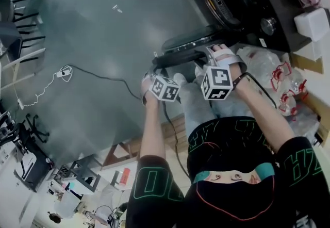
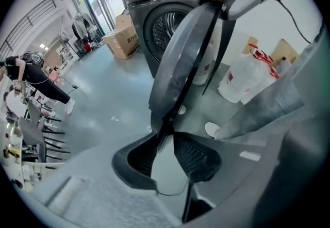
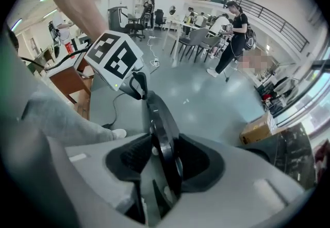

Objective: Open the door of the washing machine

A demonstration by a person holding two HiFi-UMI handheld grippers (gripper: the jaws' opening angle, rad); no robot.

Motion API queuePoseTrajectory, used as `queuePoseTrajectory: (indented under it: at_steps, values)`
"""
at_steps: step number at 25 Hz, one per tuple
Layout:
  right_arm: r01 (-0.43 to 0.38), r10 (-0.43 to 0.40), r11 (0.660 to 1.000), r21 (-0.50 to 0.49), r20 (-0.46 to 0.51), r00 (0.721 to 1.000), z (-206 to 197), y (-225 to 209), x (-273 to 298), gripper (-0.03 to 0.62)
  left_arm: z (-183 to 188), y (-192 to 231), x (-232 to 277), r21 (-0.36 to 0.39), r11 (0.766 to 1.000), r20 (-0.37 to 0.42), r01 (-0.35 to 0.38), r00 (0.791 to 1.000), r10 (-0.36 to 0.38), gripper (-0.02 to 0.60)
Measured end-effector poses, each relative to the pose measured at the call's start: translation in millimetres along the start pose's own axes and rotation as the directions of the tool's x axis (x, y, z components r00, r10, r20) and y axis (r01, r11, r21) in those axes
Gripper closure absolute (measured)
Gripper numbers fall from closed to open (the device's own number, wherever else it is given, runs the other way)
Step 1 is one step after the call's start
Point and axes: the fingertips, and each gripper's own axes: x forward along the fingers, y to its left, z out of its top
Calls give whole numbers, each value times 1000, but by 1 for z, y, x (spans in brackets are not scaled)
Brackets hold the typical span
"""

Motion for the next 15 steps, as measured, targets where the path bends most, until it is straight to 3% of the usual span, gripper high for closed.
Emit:
queuePoseTrajectory:
  at_steps: [3,9,13,15]
  values:
    - [4,-4,999,-32,7,1000,-1,10,-3,424,-10,-11,-5,2,1000,3,17,1000,-17,477]
    - [-23,27,992,-128,30,999,-14,23,-6,431,-13,-32,-9,-73,997,-32,20,999,-22,474]
    - [-48,51,998,-30,106,993,-13,17,-22,425,-3,-26,-39,-158,987,-37,19,999,-26,488]
    - [-59,39,994,96,198,979,-3,3,-41,425,5,-13,-73,-219,976,13,-17,1000,20,564]
